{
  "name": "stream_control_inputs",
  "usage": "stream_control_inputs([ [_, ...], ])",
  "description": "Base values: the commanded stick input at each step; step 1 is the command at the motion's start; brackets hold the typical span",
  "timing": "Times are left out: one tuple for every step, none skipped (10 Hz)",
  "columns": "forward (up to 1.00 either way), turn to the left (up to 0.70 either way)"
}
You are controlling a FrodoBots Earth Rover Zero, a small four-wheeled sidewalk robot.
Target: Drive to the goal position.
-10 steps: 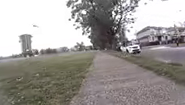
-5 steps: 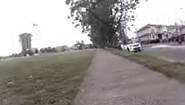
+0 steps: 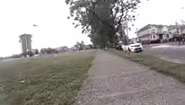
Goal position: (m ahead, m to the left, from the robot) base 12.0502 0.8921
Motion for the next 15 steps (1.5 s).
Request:
stream_control_inputs([
  [0.7, 0.0],
  [0.7, 0.0],
  [0.7, 0.0],
  [0.7, 0.0],
  [0.7, 0.0],
  [0.7, 0.0],
  [0.7, 0.0],
  [0.7, 0.0],
  [0.7, 0.0],
  [0.7, 0.0],
  [0.7, 0.0],
  [0.7, 0.0],
  [0.7, -0.25],
  [0.7, -0.35],
  [0.7, -0.35],
])
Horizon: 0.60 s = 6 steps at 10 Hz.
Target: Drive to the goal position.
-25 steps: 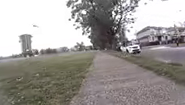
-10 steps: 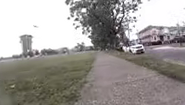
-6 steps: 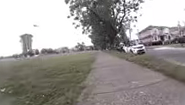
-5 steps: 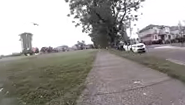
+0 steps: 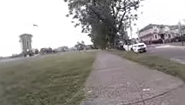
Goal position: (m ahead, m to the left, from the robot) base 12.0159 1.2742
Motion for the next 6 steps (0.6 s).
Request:
stream_control_inputs([
  [0.7, -0.35],
  [0.7, -0.14],
  [0.7, 0.0],
  [0.7, 0.0],
  [0.7, 0.0],
  [0.7, 0.0],
])
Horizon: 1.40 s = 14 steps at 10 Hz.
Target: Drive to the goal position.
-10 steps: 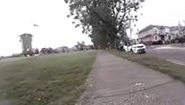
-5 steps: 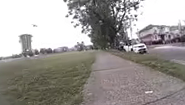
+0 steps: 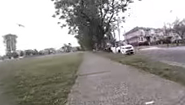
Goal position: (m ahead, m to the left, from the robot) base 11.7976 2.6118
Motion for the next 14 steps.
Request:
stream_control_inputs([
  [0.7, 0.0],
  [0.7, 0.0],
  [0.7, 0.0],
  [0.7, 0.0],
  [0.7, 0.0],
  [0.7, 0.0],
  [0.7, 0.0],
  [0.7, 0.0],
  [0.7, 0.0],
  [0.7, 0.0],
  [0.7, 0.32],
  [0.7, 0.35],
  [0.7, 0.35],
  [0.7, 0.14],
])
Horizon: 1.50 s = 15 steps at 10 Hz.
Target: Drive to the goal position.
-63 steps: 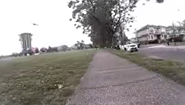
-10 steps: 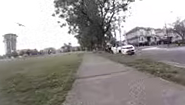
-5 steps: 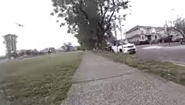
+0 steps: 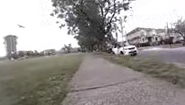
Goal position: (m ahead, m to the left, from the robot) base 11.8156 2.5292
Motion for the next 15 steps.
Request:
stream_control_inputs([
  [0.7, 0.0],
  [0.7, 0.0],
  [0.7, 0.0],
  [0.7, 0.0],
  [0.7, 0.0],
  [0.7, 0.0],
  [0.7, 0.0],
  [0.7, 0.0],
  [0.7, 0.0],
  [0.7, 0.0],
  [0.7, 0.0],
  [0.7, 0.0],
  [0.7, 0.0],
  [0.7, 0.0],
  [0.7, 0.0],
])
